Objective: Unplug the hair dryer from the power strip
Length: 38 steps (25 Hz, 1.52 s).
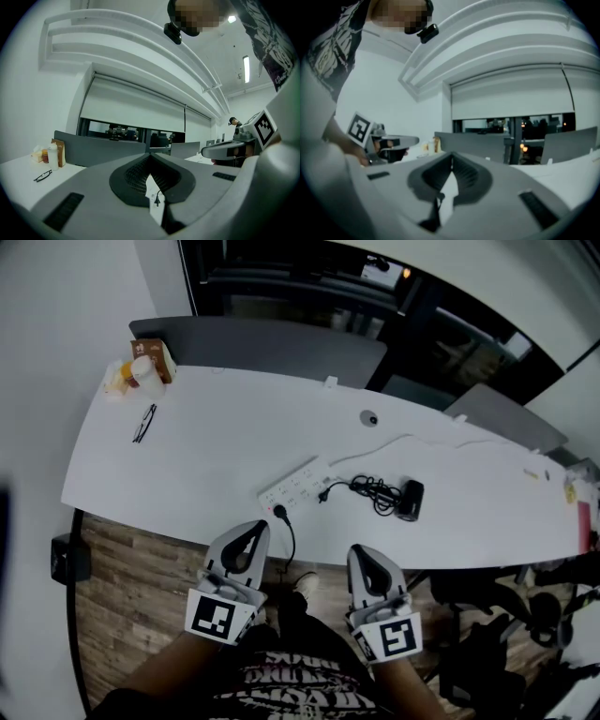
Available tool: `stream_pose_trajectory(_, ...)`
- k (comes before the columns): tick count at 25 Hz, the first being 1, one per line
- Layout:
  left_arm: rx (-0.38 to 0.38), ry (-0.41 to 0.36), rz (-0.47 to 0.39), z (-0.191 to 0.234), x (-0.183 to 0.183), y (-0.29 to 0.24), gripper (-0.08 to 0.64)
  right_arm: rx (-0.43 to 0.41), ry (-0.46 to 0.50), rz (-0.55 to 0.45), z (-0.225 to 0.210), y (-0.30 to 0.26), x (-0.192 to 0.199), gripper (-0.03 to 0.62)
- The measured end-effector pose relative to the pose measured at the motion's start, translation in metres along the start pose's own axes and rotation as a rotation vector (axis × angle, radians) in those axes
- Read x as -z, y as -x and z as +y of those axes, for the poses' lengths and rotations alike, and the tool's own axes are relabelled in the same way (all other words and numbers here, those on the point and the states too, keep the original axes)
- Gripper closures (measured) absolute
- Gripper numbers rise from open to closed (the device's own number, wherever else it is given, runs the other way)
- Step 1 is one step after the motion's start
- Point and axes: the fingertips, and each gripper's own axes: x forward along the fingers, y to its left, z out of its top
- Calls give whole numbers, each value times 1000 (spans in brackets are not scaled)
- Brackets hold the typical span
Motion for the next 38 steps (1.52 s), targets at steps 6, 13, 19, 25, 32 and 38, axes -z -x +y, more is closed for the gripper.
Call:
stream_pose_trajectory(6, -22, -25, 3, -4, -7, -29, 535, -33, -11, -15, -28, -15, -5, 561)
stream_pose_trajectory(13, -82, -67, 10, -3, -16, -55, 535, -98, -29, -25, -56, -33, -7, 561)
stream_pose_trajectory(19, -169, -100, 13, 8, -18, -58, 535, -164, -42, -10, -73, -52, 1, 561)
stream_pose_trajectory(25, -214, -108, 56, 20, -5, -52, 535, -197, -83, 61, -77, -65, 28, 561)
stream_pose_trajectory(32, -218, -76, 110, 50, 12, -50, 535, -163, -149, 200, -74, -82, 80, 561)
stream_pose_trajectory(38, -92, -33, 210, 60, 62, -78, 535, -105, -168, 280, -76, -107, 114, 561)
